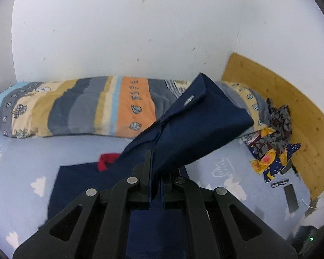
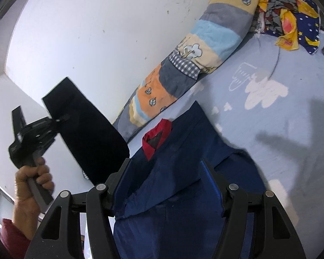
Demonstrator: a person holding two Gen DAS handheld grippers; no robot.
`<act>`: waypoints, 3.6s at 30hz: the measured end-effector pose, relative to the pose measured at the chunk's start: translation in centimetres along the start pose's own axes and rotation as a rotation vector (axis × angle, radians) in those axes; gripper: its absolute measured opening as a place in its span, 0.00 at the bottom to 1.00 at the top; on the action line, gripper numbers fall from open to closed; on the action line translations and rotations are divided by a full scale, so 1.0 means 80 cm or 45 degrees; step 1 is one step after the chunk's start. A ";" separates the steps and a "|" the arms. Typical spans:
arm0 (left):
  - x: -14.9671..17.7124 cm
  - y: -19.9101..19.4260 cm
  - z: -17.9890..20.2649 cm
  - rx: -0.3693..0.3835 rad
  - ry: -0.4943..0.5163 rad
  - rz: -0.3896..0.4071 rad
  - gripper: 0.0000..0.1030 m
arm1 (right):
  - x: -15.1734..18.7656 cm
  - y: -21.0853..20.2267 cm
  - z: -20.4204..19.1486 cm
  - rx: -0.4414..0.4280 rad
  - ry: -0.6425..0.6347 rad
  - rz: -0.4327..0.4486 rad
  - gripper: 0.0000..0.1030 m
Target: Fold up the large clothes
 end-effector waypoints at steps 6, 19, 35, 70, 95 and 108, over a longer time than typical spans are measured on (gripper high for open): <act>0.094 0.093 0.056 -0.041 0.006 -0.138 0.03 | -0.017 -0.020 0.022 0.005 0.044 0.035 0.64; 0.302 0.187 0.138 -0.040 0.189 -0.404 0.69 | -0.018 -0.014 0.030 0.052 0.017 0.020 0.64; 0.218 0.121 -0.184 -0.420 0.057 -0.257 0.71 | -0.009 0.002 0.028 0.061 0.047 -0.012 0.64; 0.411 -0.059 -0.187 -0.409 0.038 -0.405 0.88 | 0.195 0.117 0.039 0.547 -0.604 -0.591 0.62; 0.495 -0.136 -0.157 -0.465 -0.022 -0.285 1.00 | 0.348 -0.001 0.053 0.701 -0.816 -0.554 0.93; 0.502 -0.139 -0.159 -0.463 -0.081 -0.357 1.00 | 0.355 -0.011 0.061 0.653 -0.788 -0.550 1.00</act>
Point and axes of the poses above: each gripper's, at about its wrist camera, not at the fingertips, and y roughly the way its jaws point, z to its right, x to its underside, the point moved 6 cm from there along y, roughly the way its jaws point, and after that the axes turned 4 degrees about -x, right-handed, at the moved point
